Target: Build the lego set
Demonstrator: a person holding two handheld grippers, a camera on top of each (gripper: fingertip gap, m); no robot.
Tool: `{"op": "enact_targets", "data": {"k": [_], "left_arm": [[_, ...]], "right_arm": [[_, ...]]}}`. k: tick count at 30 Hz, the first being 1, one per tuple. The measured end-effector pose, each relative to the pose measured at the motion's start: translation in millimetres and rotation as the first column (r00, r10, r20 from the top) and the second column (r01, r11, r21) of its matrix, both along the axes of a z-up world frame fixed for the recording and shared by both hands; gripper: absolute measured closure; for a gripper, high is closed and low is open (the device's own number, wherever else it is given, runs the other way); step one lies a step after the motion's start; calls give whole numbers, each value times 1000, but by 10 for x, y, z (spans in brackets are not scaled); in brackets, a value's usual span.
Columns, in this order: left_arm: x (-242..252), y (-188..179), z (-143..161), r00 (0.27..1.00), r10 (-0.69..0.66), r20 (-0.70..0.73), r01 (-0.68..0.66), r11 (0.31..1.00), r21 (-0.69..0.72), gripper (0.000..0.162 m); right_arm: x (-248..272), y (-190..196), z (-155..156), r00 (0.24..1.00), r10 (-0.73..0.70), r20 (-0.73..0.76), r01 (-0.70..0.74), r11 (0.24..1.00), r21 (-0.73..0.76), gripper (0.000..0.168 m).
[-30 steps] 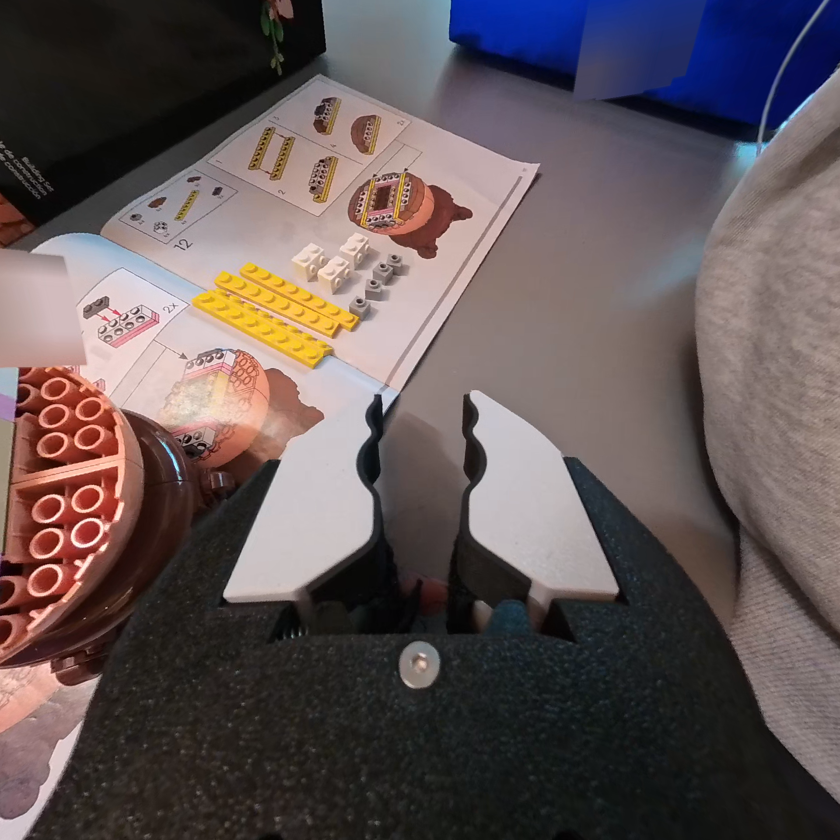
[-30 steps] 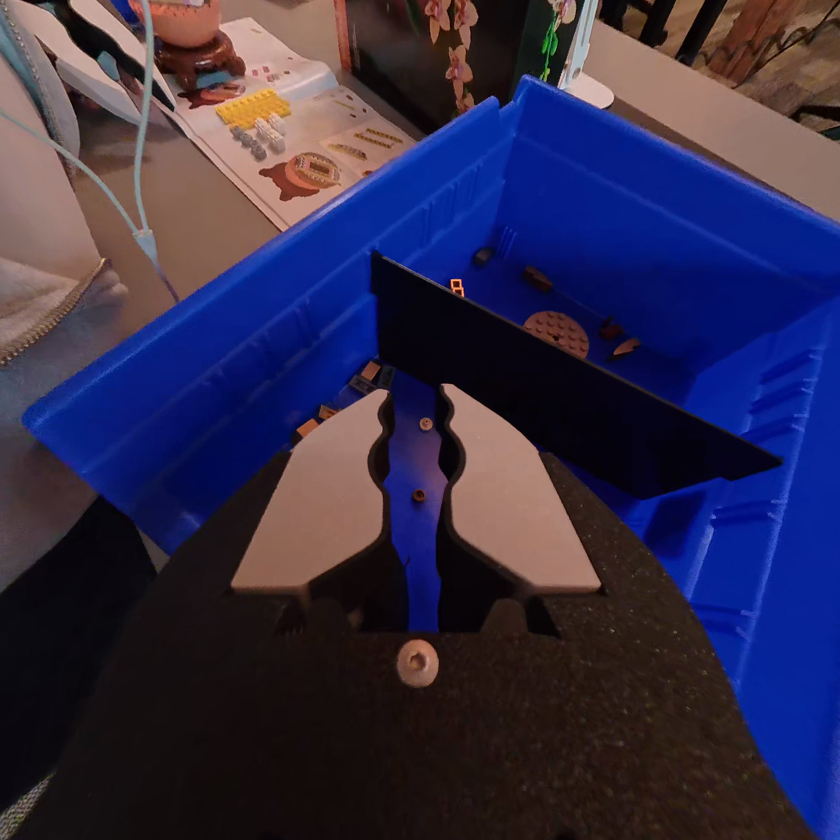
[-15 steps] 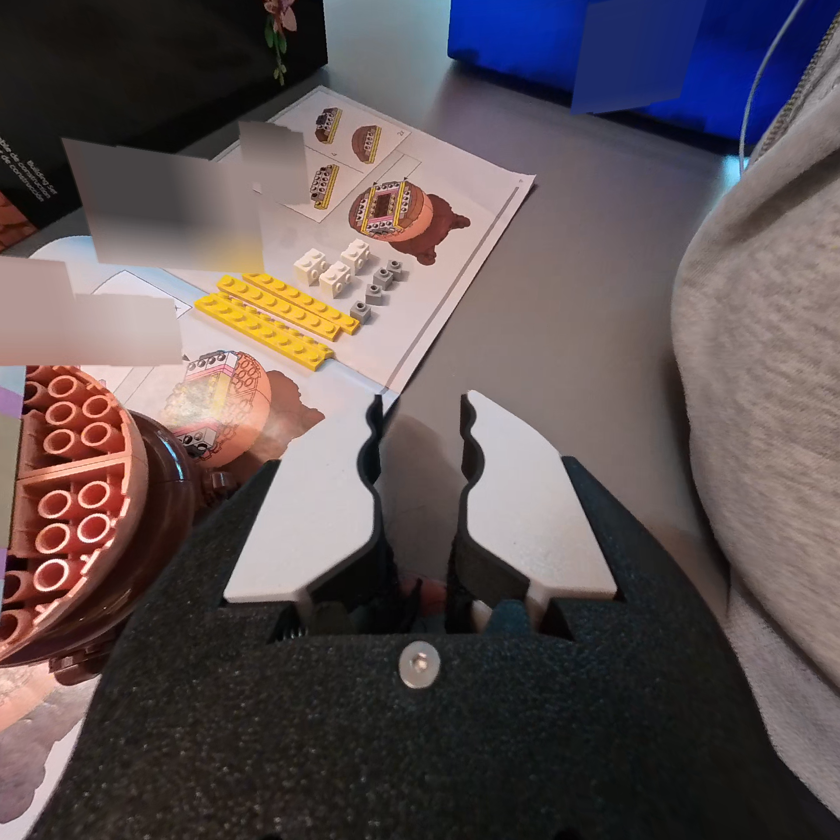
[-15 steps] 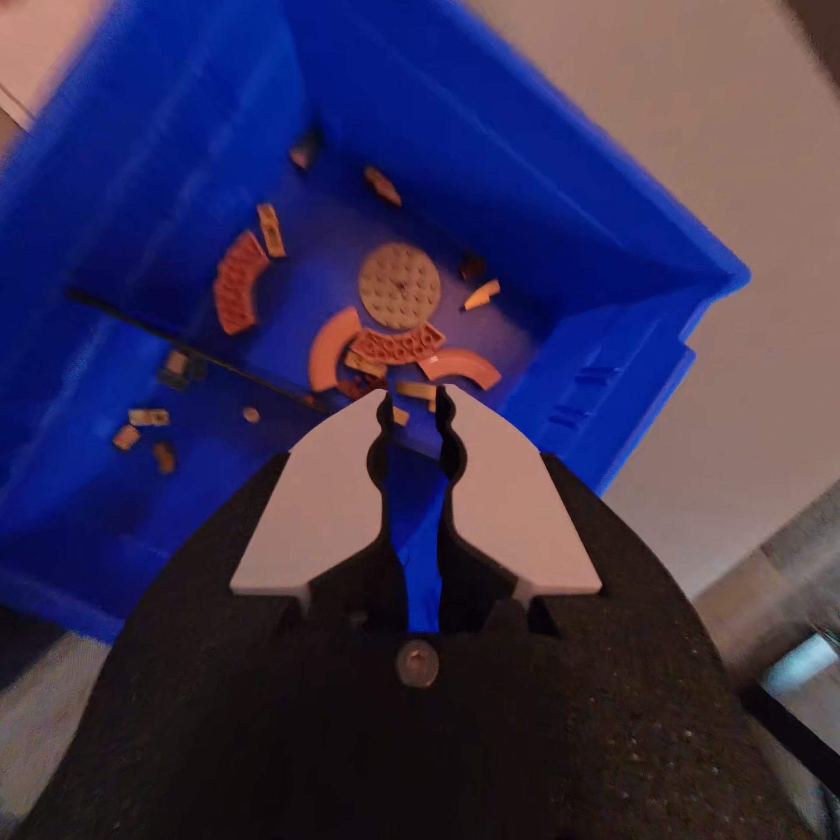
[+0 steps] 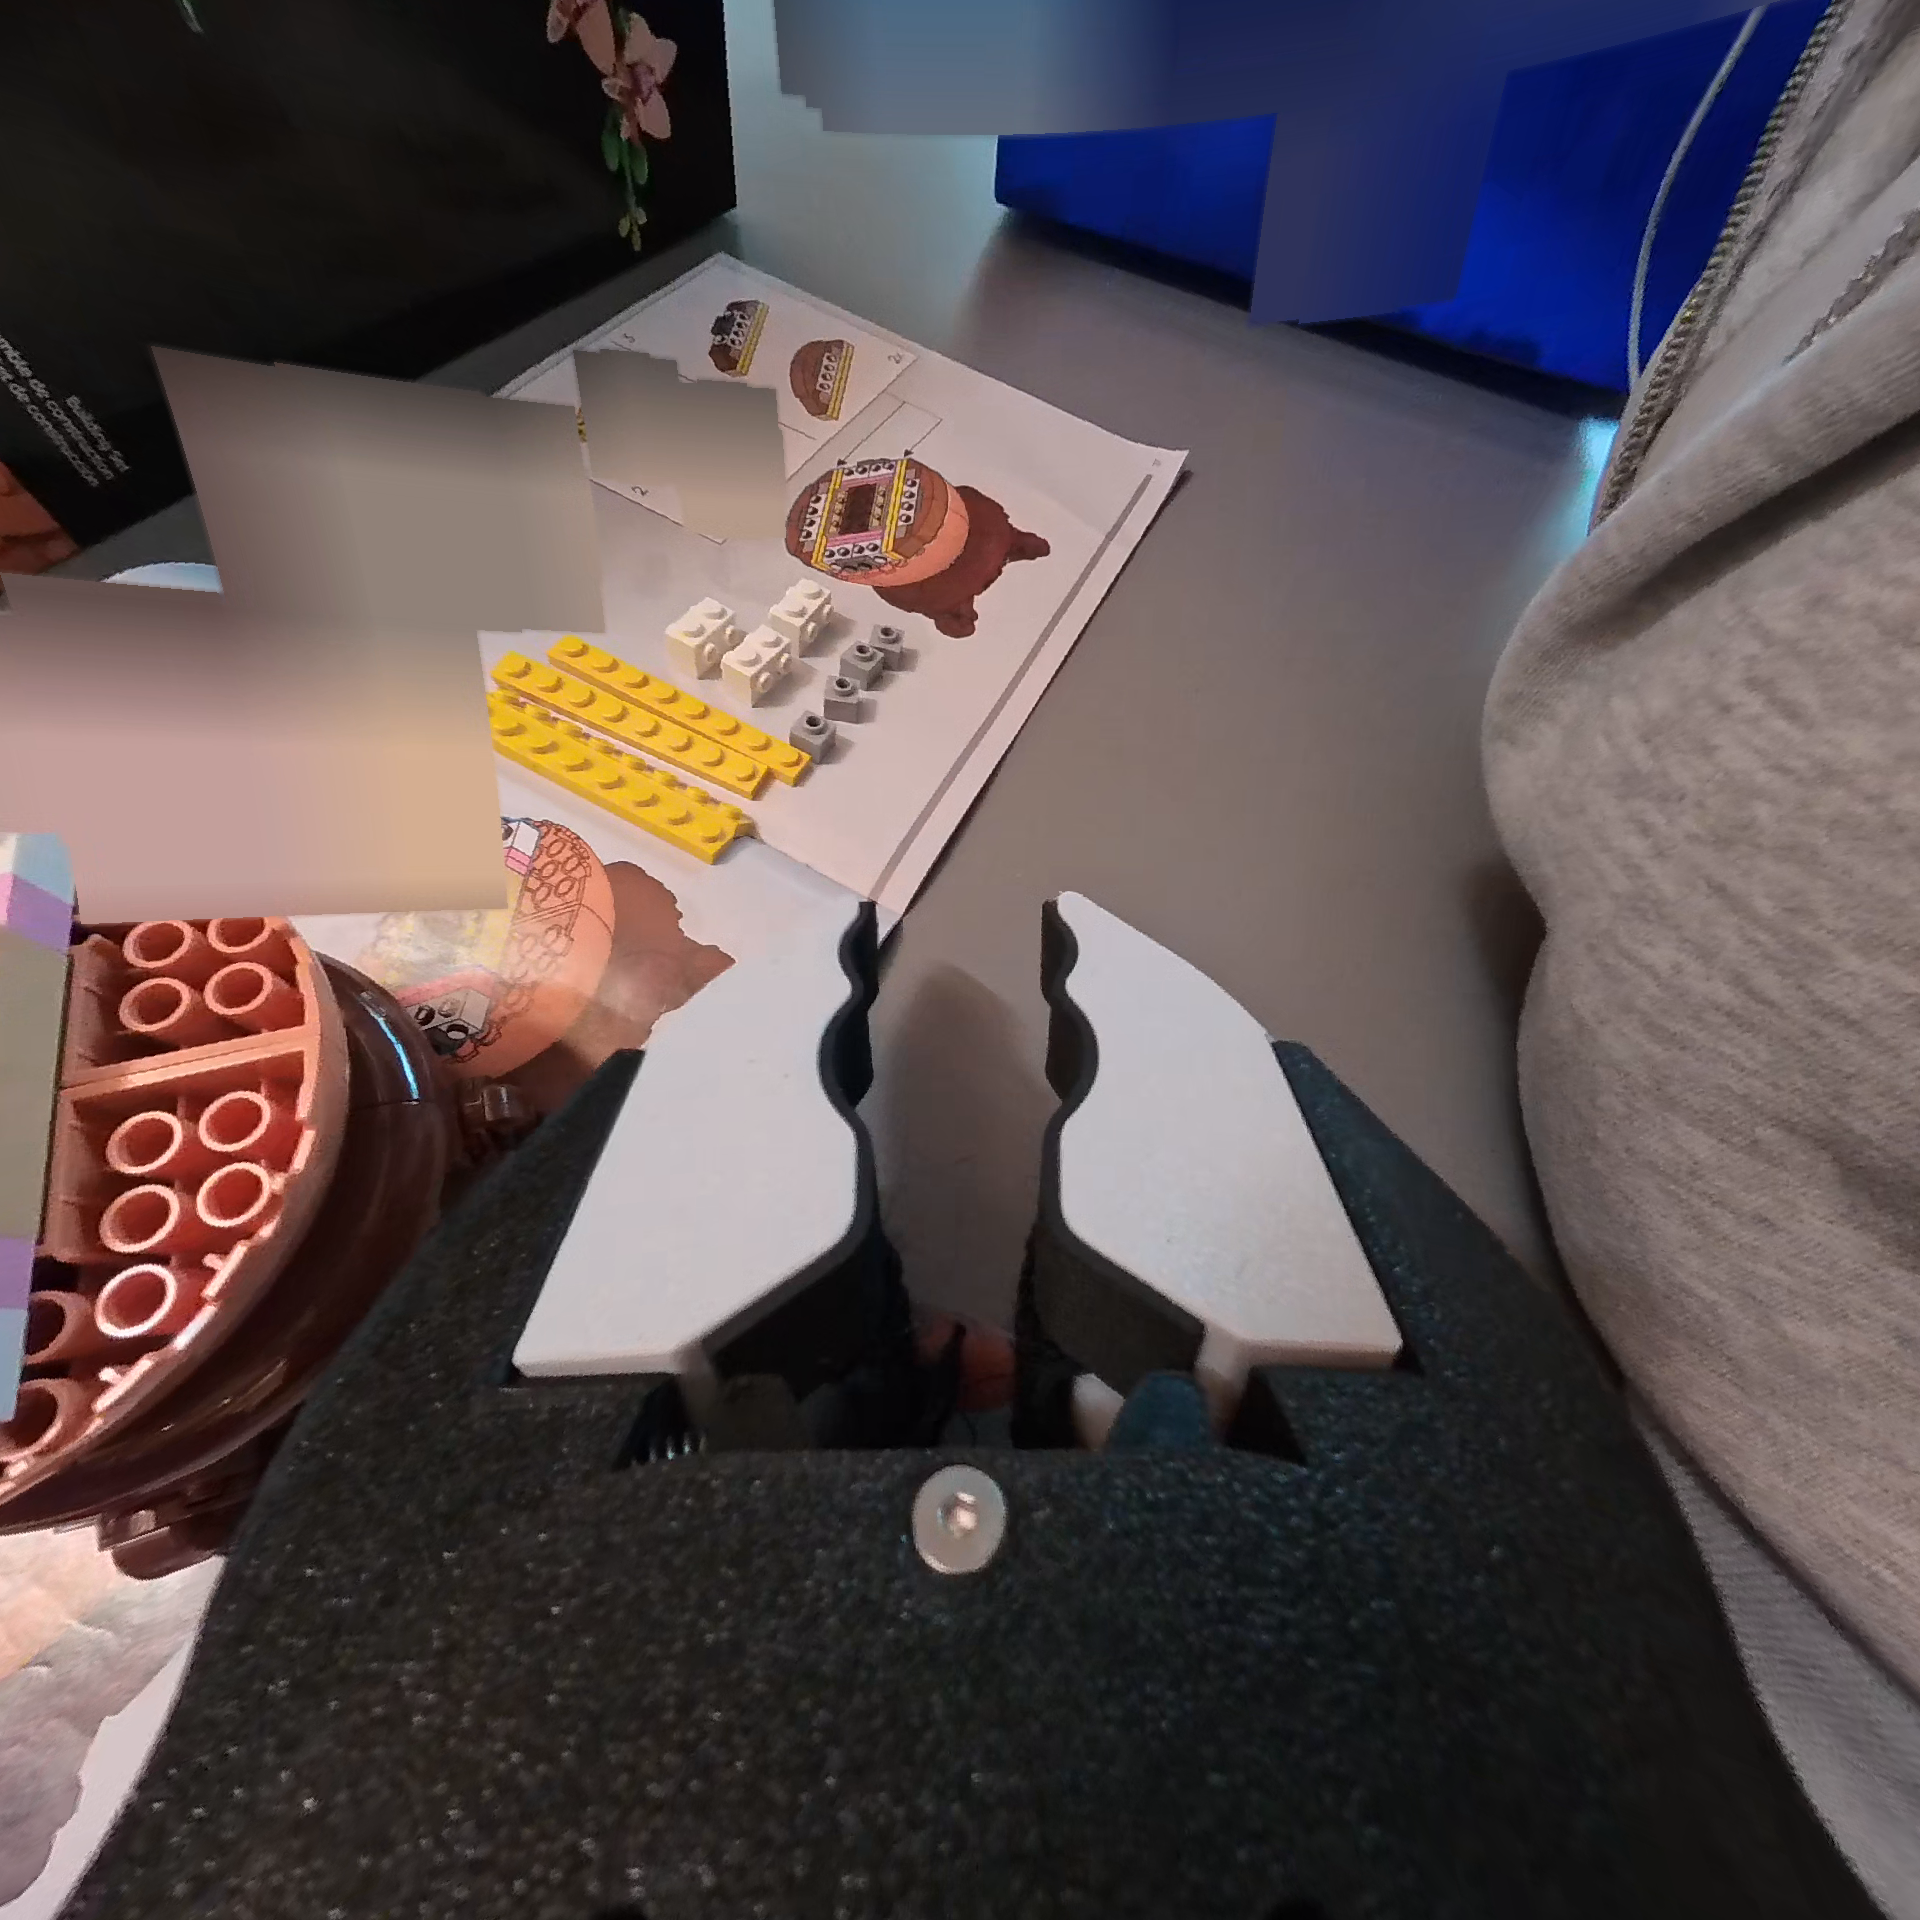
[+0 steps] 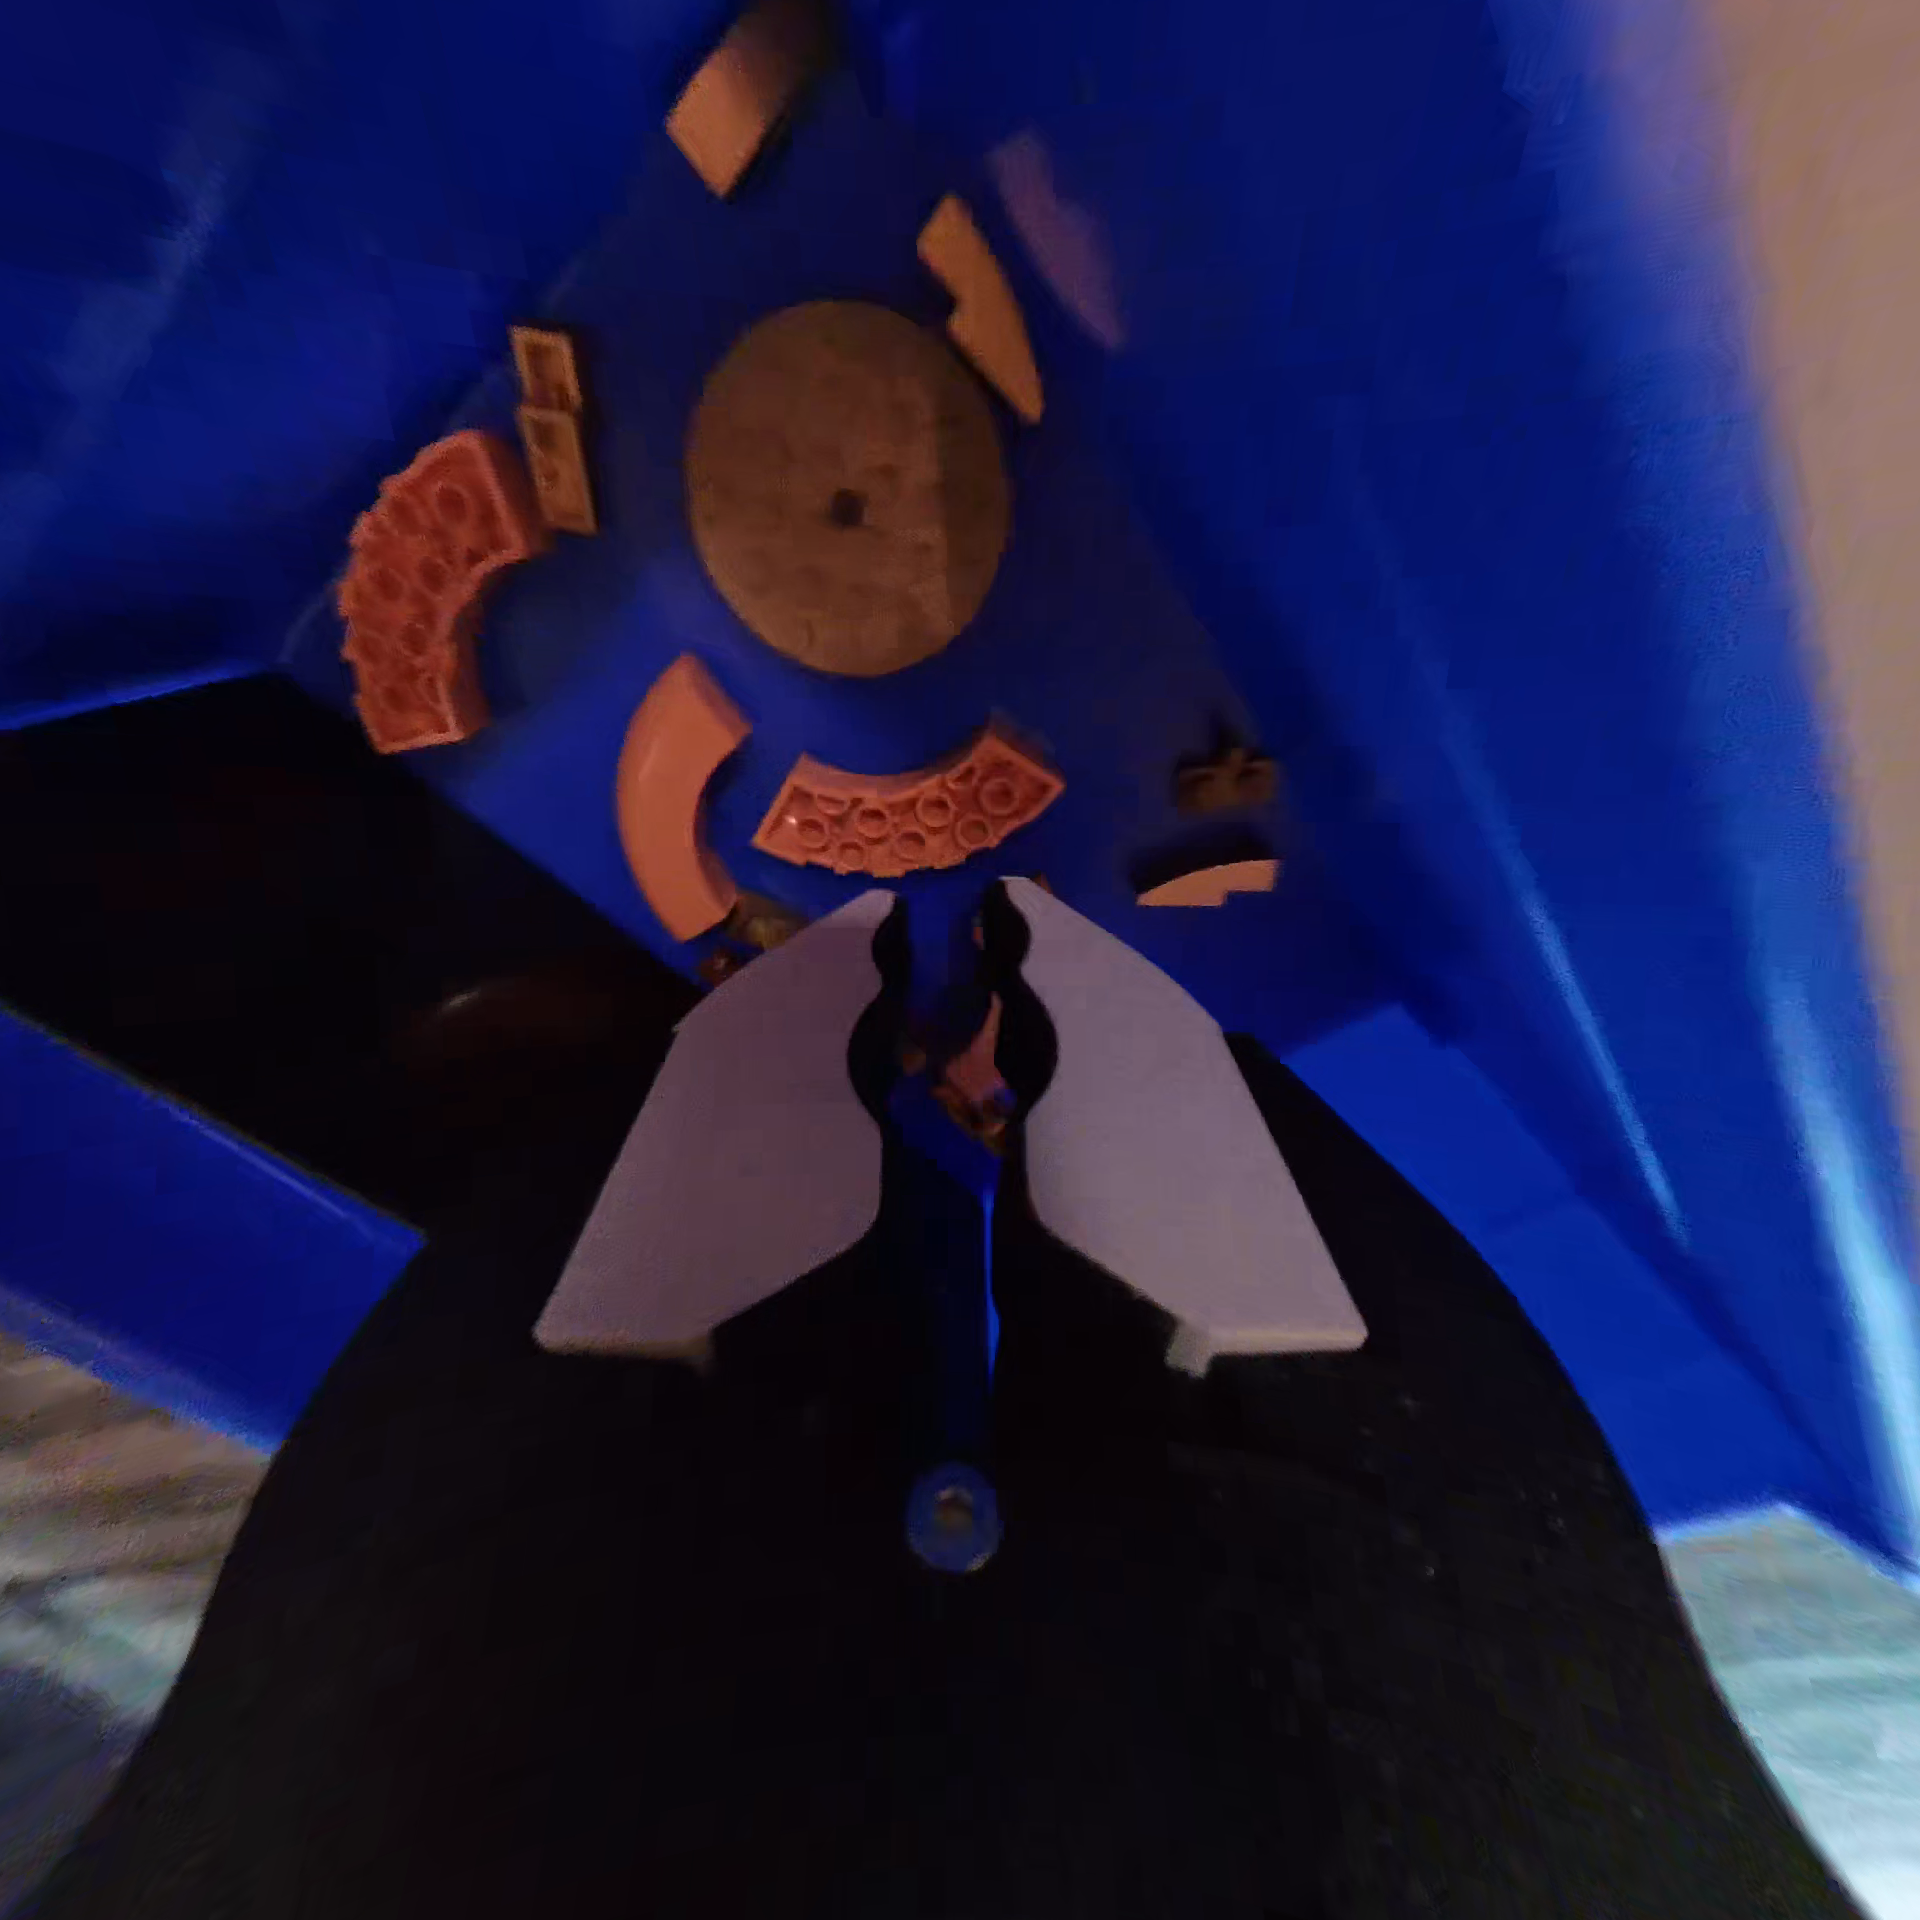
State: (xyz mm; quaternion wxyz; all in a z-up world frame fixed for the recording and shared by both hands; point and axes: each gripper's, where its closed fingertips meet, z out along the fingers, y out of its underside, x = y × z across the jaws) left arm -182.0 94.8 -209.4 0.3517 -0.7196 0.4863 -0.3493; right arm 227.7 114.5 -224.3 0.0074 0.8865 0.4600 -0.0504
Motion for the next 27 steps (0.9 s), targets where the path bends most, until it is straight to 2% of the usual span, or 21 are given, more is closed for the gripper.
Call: {"op": "enact_targets", "data": {"k": [2, 4, 8, 10, 13, 15, 18, 21, 24, 27], "left_arm": [[1, -1, -5, 1000, -1, -1, 1, 1000, -6, 133], [2, 4, -15, 1000, 1, -5, -1, 1000, -16, 133], [5, 10, -50, 1000, 4, -28, -4, 1000, -24, 133], [5, 14, -63, 999, 8, -40, -9, 1000, -15, 134], [7, 19, -83, 998, 13, -55, -14, 1000, -10, 134], [8, 18, -99, 998, 13, -68, -13, 1000, -6, 134], [10, 17, -112, 997, 14, -80, -14, 1000, 4, 134], [8, 20, -115, 996, 16, -82, -16, 1000, 3, 134], [9, 22, -123, 996, 14, -83, -15, 1000, -12, 134], [7, 26, -124, 997, 15, -79, -17, 1000, -23, 134]], "right_arm": [[-139, 54, 141, 991, 40, -126, -31, 997, 70, 158], [-306, 3, 248, 966, 90, -243, -73, 994, 80, 161], [-806, -298, 278, 863, 245, -442, -246, 968, 58, 162], [-984, -446, 227, 819, 310, -483, -330, 943, 45, 164], [-981, -489, 40, 852, 313, -420, -353, 935, -19, 163], [-878, -368, -12, 901, 238, -364, -269, 963, -35, 168], [-525, -64, 53, 958, 167, -235, -147, 984, 103, 167], [-391, 69, 374, 949, 112, -294, -30, 963, 269, 165], [-292, 111, 804, 924, 108, -367, 100, 858, 503, 162], [-167, -23, 1176, 900, 104, -422, 240, 691, 682, 155]]}}
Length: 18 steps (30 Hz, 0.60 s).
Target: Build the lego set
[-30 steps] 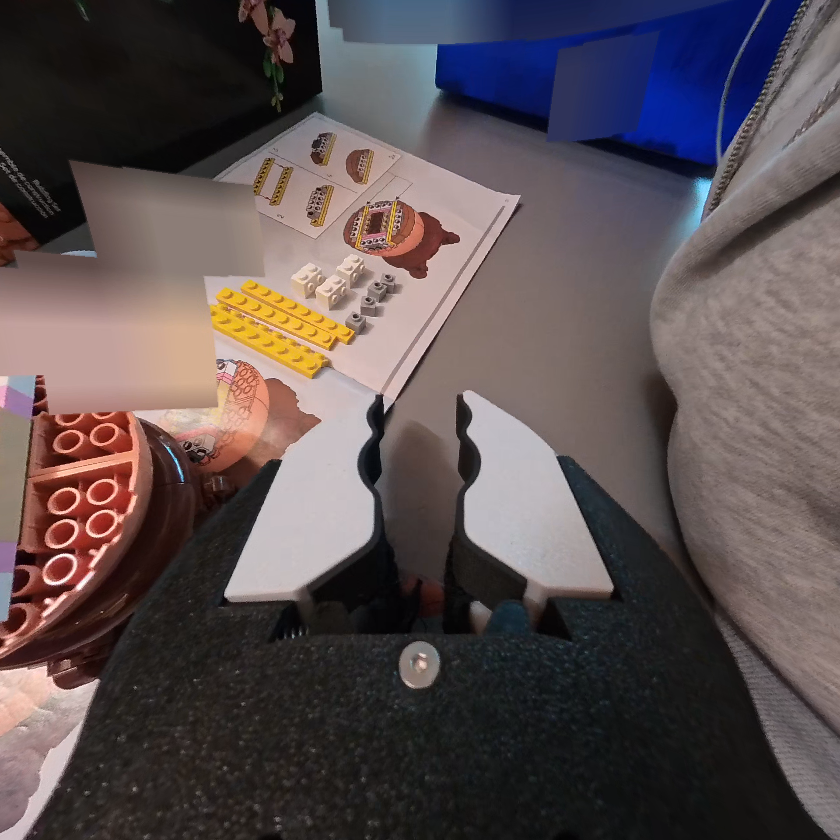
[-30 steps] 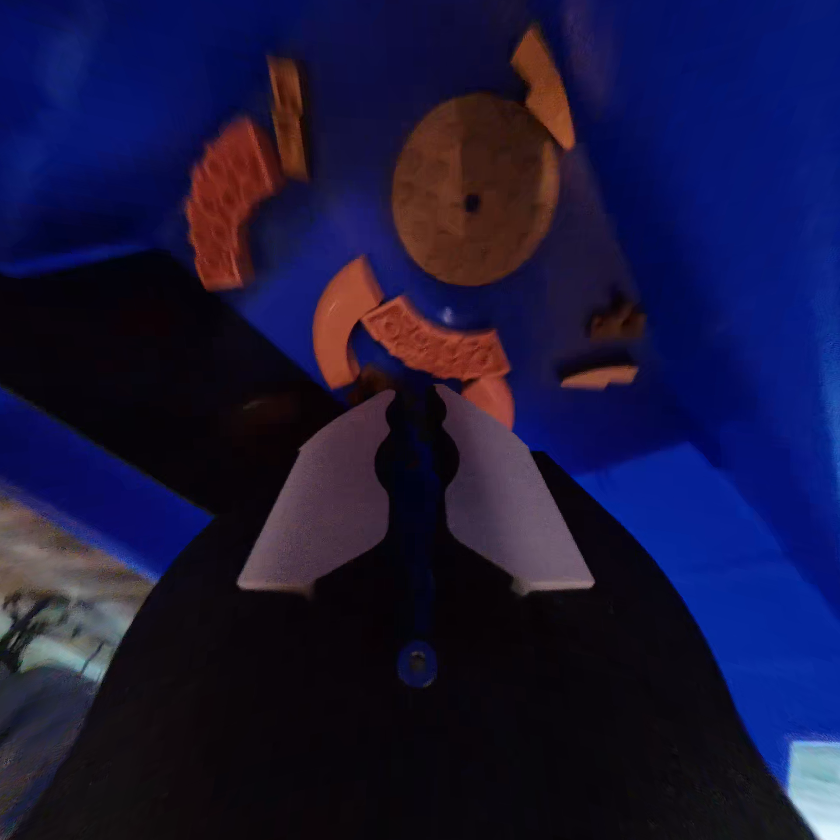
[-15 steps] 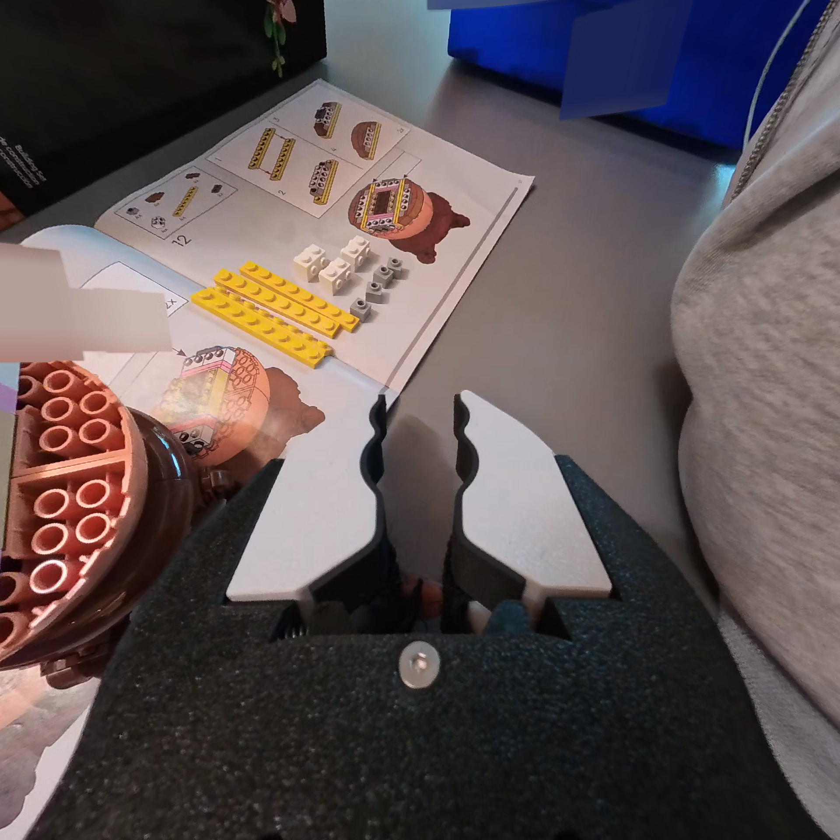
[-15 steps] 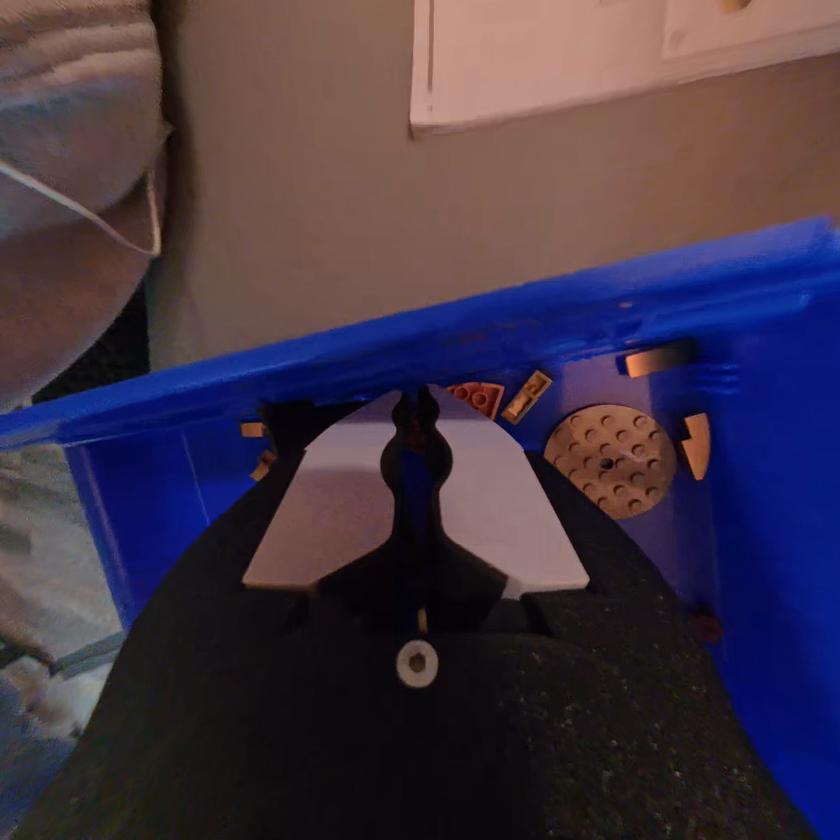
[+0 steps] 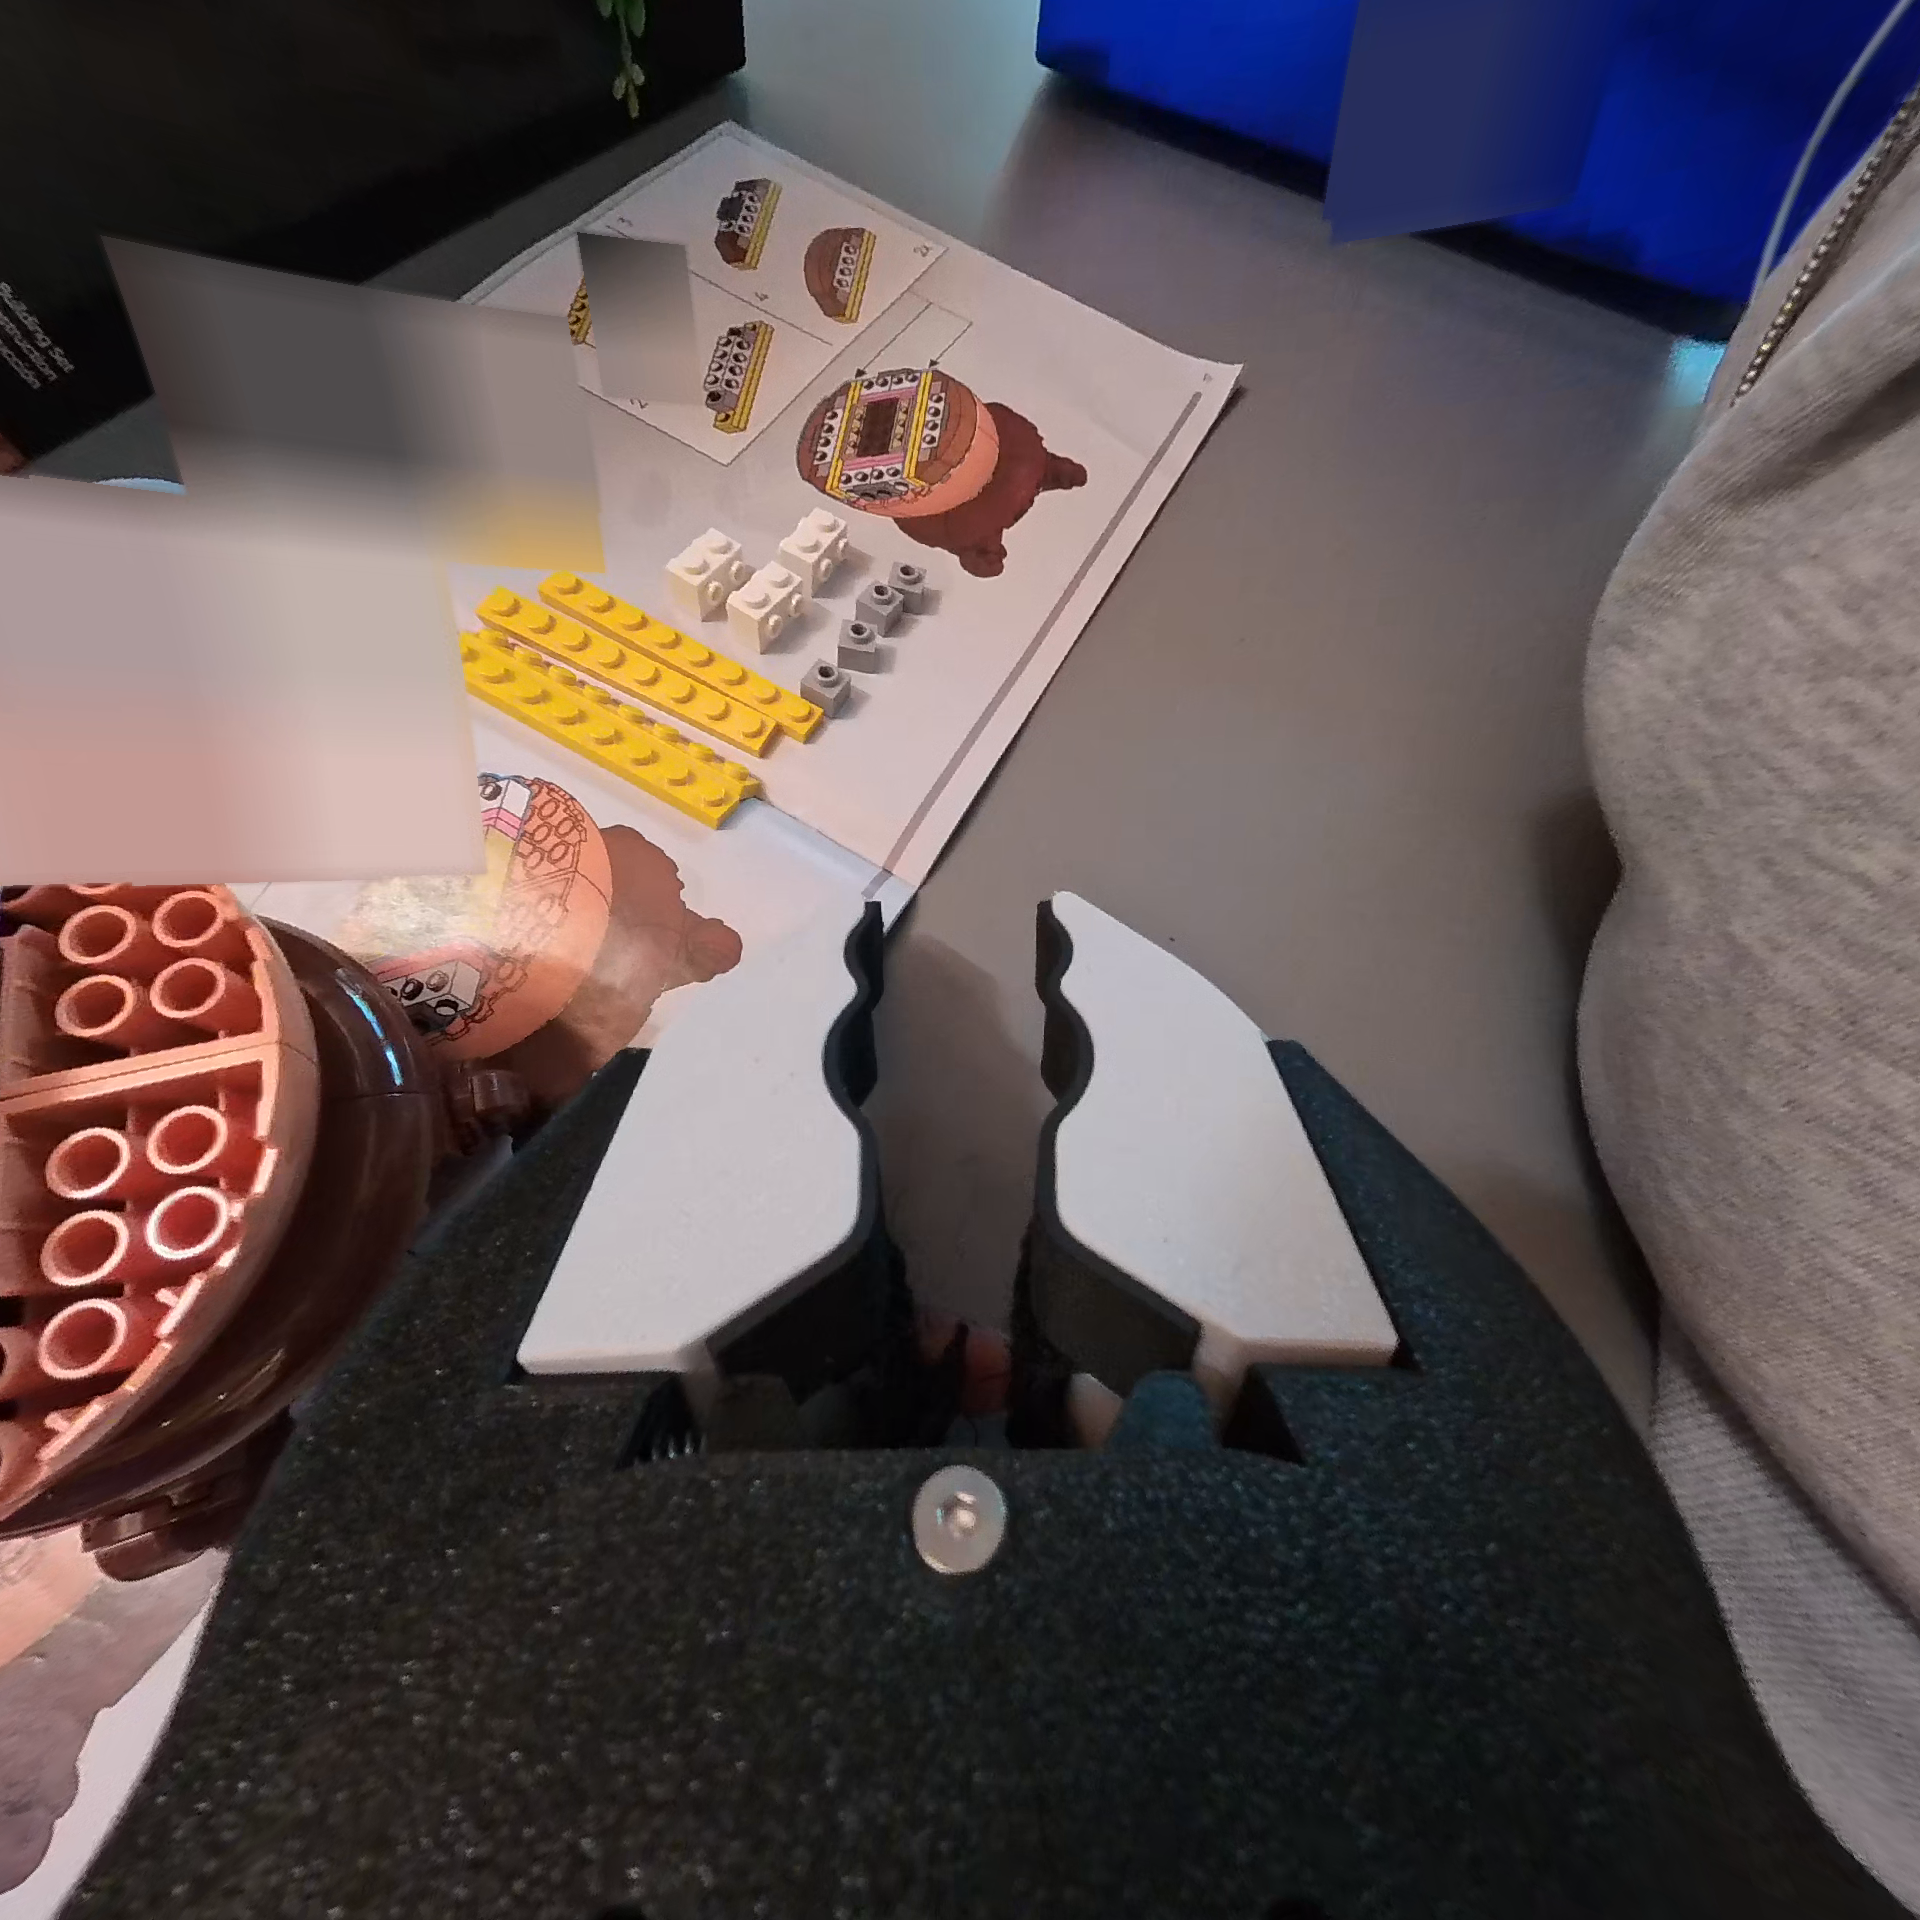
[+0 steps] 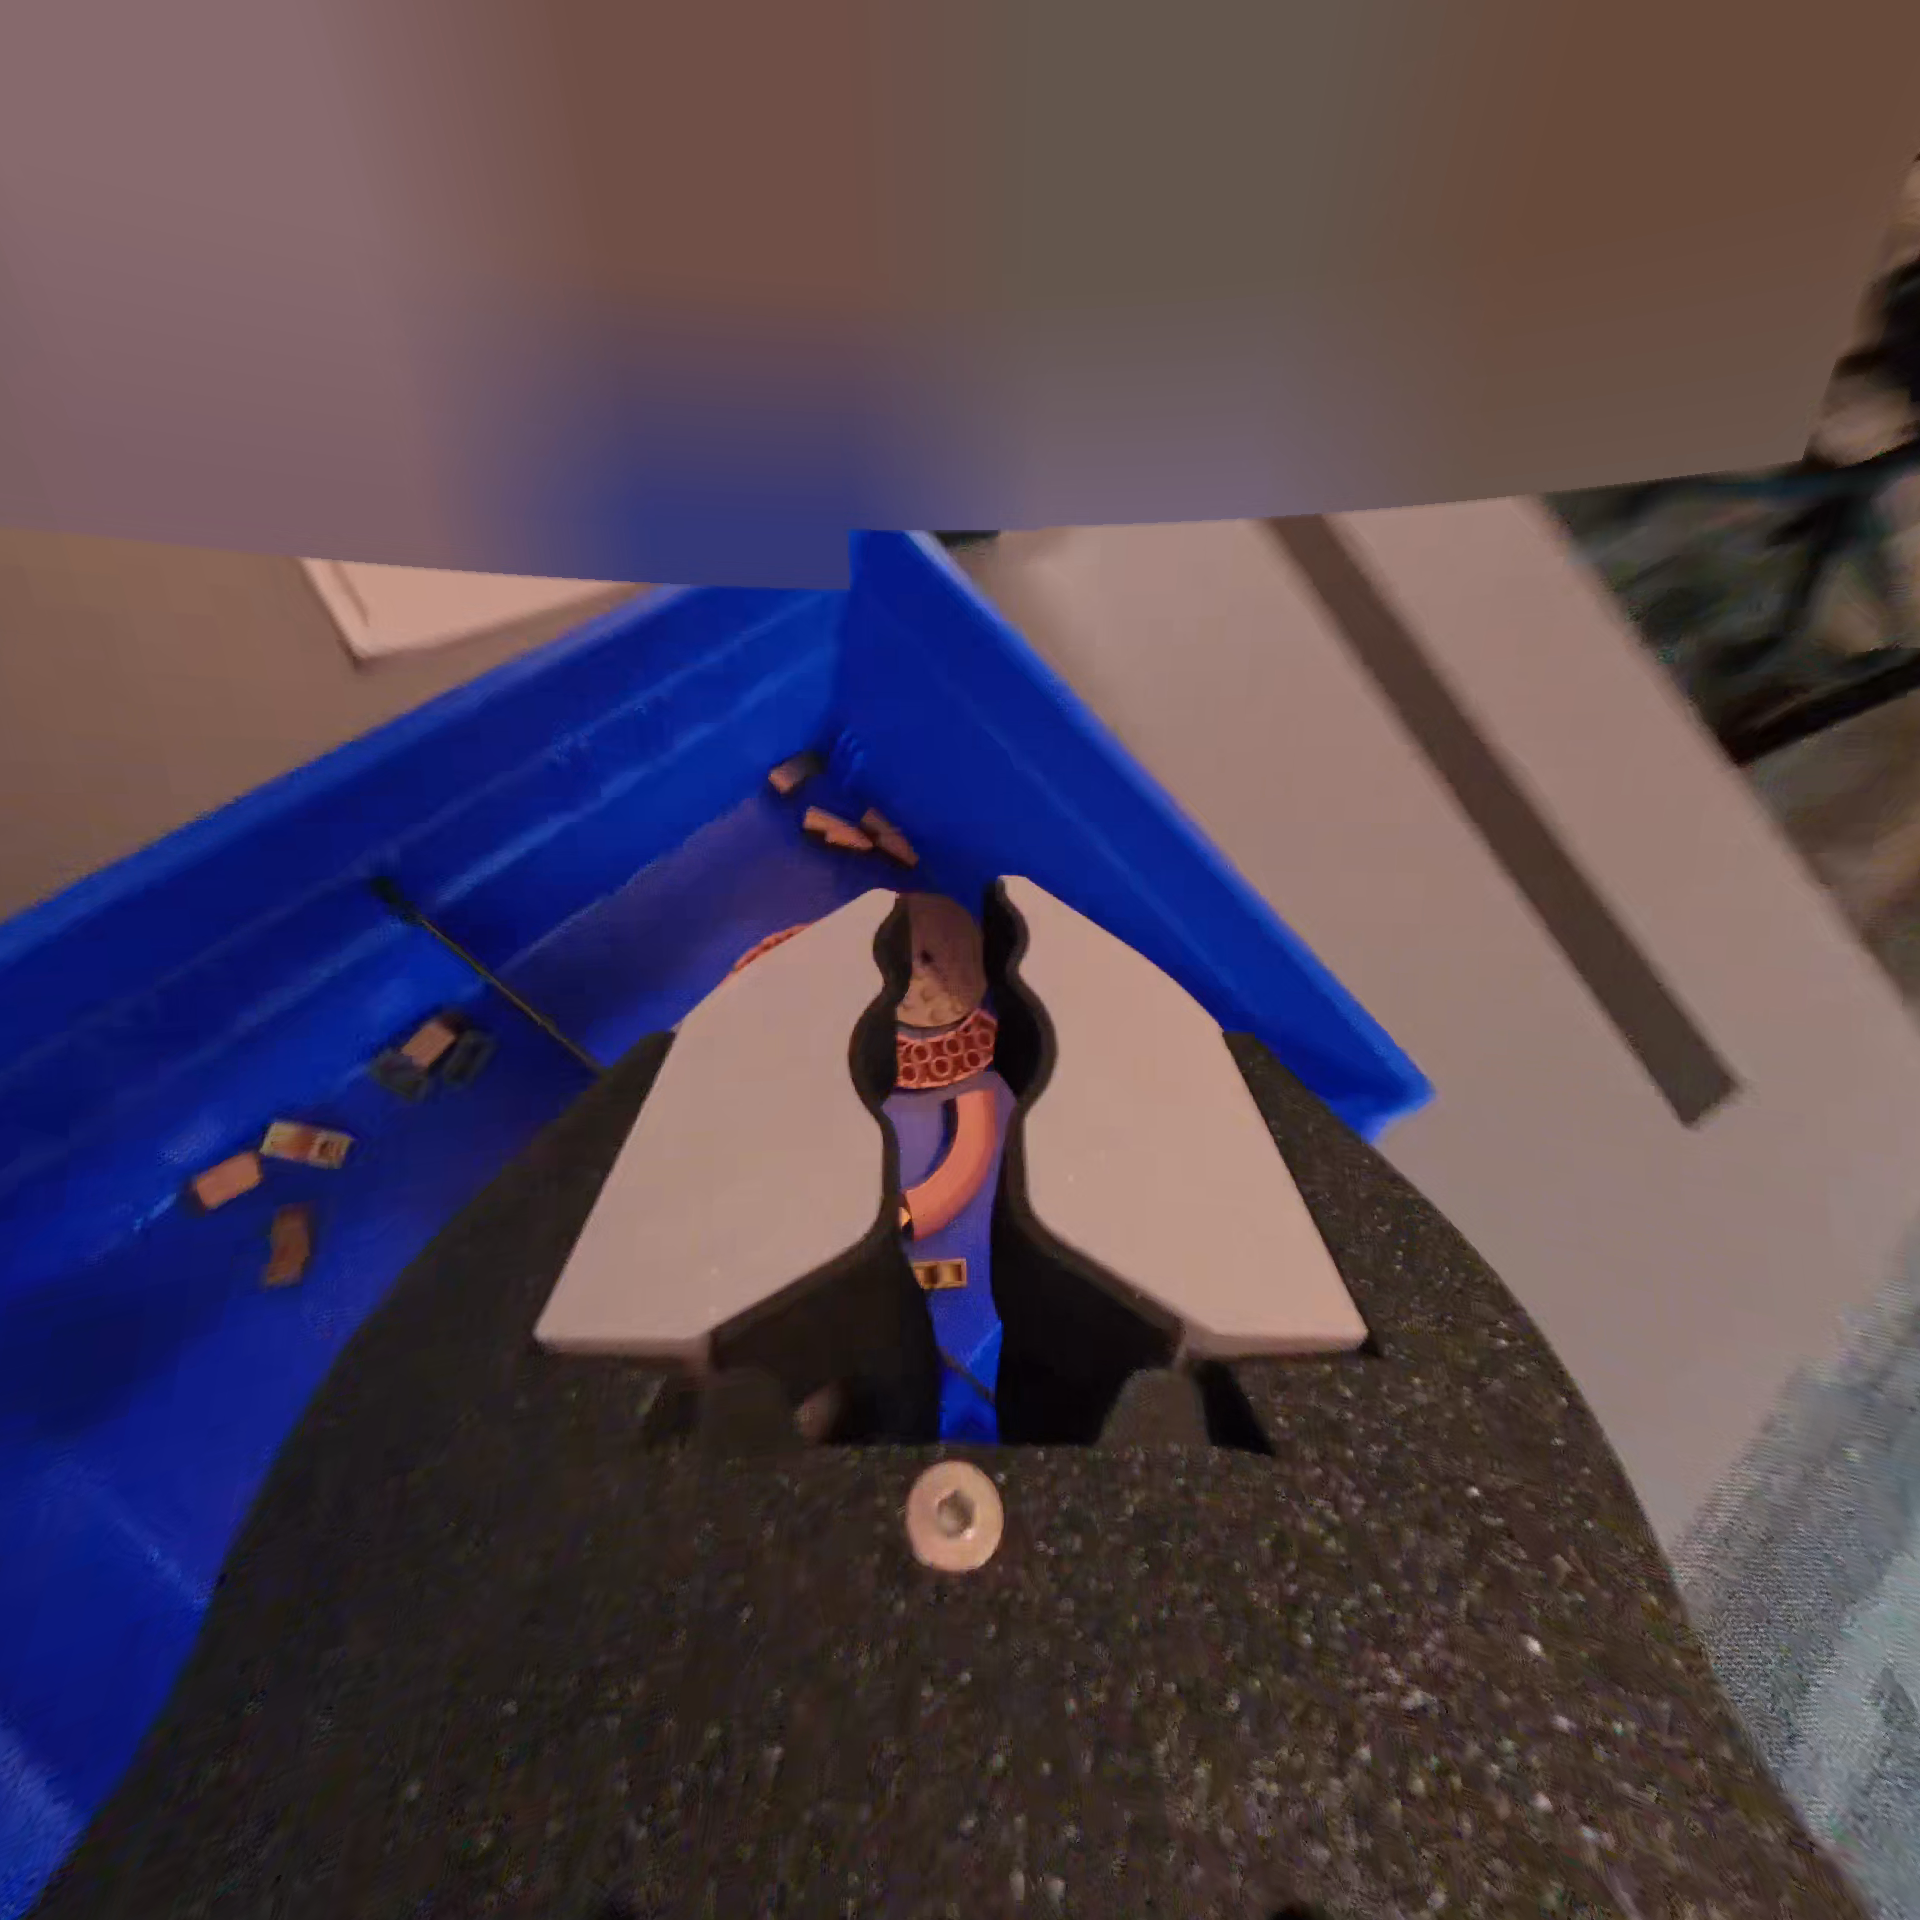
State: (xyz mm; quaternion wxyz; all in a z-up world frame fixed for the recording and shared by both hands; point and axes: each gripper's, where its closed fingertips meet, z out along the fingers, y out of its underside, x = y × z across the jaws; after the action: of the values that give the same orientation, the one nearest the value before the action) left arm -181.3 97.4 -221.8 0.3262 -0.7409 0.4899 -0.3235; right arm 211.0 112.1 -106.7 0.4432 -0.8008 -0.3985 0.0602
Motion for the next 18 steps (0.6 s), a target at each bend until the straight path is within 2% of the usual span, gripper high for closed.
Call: {"op": "enact_targets", "data": {"k": [2, 6, 9, 10, 14, 17, 18], "left_arm": [[-5, 18, 13, 1000, 13, 11, -12, 1000, -4, 131], [-27, 64, 69, 997, 46, 54, -45, 999, -13, 123], [-45, 81, 141, 993, 59, 98, -61, 998, 15, 120], [-52, 82, 174, 992, 62, 114, -67, 997, 38, 119], [-80, 0, 284, 987, 52, 154, -75, 986, 148, 121], [-106, -116, 408, 974, 50, 221, -94, 977, 194, 132], [-118, -146, 465, 967, 54, 248, -108, 972, 208, 136]], "right_arm": [[31, -185, 152, 995, -48, -83, 57, 992, 111, 146], [58, -567, 364, 950, -108, -293, 187, 948, 258, 103], [121, -837, 626, 909, -126, -398, 296, 866, 403, 90], [120, -942, 746, 896, -108, -431, 322, 826, 463, 95], [-13, -1370, 1179, 877, 3, -480, 360, 657, 663, 131], [-238, -1494, 1235, 900, 20, -435, 314, 664, 679, 160], [-314, -1495, 1241, 910, 8, -414, 307, 659, 686, 163]]}}
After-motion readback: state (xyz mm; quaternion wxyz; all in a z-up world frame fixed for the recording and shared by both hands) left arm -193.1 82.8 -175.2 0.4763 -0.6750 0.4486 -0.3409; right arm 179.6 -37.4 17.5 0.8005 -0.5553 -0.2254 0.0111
